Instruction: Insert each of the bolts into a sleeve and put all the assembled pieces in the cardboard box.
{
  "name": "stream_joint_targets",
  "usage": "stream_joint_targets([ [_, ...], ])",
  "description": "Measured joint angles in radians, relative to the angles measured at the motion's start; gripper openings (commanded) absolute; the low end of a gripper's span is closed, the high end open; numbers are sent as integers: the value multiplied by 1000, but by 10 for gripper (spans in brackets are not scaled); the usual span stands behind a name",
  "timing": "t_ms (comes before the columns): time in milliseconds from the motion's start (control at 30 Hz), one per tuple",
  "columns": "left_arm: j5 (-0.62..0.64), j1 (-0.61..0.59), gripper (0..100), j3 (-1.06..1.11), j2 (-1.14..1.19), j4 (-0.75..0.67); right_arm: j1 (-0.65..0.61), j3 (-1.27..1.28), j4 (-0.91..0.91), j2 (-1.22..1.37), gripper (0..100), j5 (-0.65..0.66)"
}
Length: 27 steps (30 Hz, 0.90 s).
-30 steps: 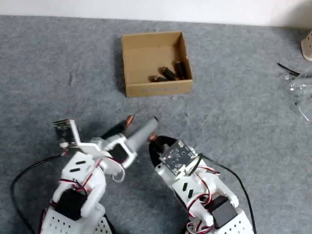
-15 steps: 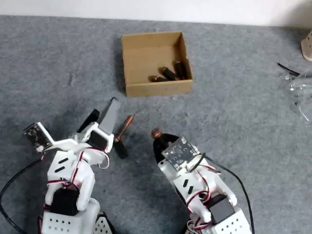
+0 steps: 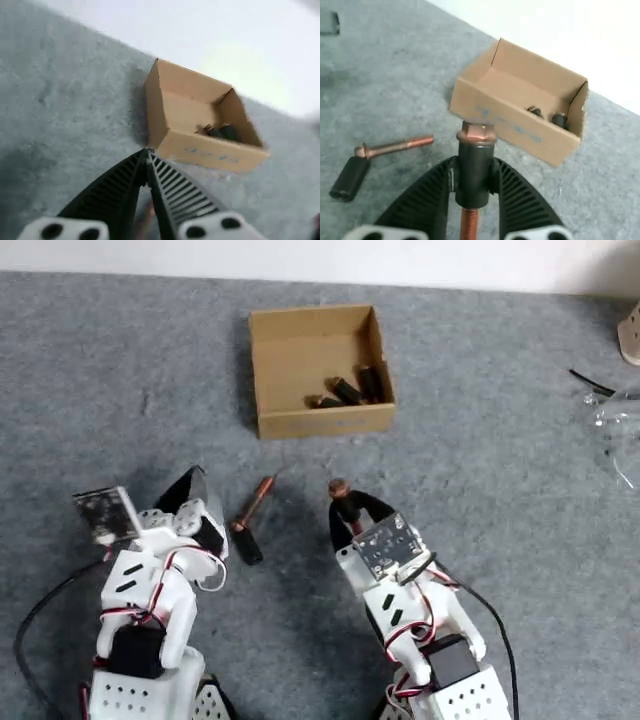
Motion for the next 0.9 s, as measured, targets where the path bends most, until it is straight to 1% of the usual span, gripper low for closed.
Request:
stream_joint_targets([
  [200,-434,2,6,51,2,28,5,0,-15,0,5,0],
  [267,-499,2,6,69,2,28,29,0,-15,0,5,0],
  [433,-532,2,6,74,0,28,103,0,-15,0,5,0],
  [500,-534,0,6,80,2,25,104,0,-26,2,5,0],
  [633,-534,2,6,80,2,25,103,2,-110,2,5,0],
  [900,-537,0,6,89,2,15,106,-8,-126,2,5,0],
])
